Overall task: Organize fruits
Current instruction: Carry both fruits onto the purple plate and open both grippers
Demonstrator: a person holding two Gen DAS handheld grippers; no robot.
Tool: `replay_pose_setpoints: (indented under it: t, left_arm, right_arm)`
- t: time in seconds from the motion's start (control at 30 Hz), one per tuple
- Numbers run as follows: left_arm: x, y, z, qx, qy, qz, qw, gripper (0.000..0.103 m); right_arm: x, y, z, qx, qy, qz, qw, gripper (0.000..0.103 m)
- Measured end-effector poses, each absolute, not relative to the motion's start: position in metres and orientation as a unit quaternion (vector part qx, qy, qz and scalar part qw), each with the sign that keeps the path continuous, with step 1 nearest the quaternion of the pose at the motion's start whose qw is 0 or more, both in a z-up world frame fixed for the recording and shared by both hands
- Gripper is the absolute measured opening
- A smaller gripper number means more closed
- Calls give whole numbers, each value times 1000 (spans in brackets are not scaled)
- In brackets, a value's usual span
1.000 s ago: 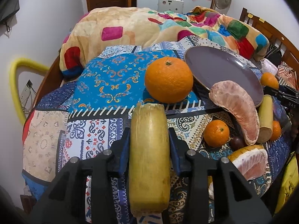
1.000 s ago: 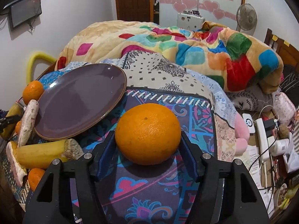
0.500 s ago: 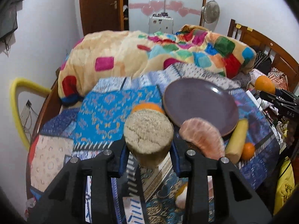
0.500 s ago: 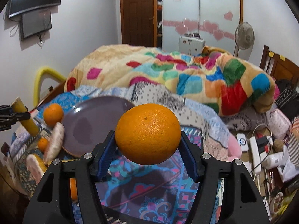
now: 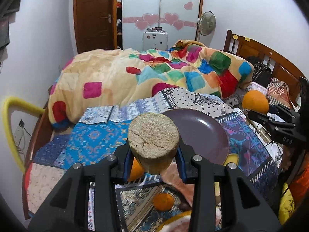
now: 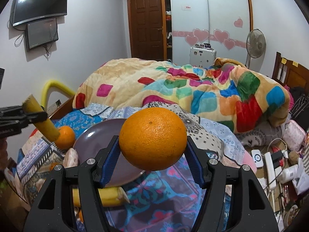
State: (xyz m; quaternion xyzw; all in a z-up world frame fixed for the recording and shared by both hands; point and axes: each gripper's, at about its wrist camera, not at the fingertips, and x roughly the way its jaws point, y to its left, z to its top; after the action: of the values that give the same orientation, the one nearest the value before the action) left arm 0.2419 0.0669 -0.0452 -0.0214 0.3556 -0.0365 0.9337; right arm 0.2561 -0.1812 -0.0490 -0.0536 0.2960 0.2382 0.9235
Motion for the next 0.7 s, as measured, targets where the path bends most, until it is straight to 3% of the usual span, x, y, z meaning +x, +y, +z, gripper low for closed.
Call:
replay_pose_setpoints:
  t: [0.7]
  left_arm:
    - [318,28,-88,-6,419,-77,905,38]
  right_arm:
    - [303,-139,-96,-73,355,258,895,62]
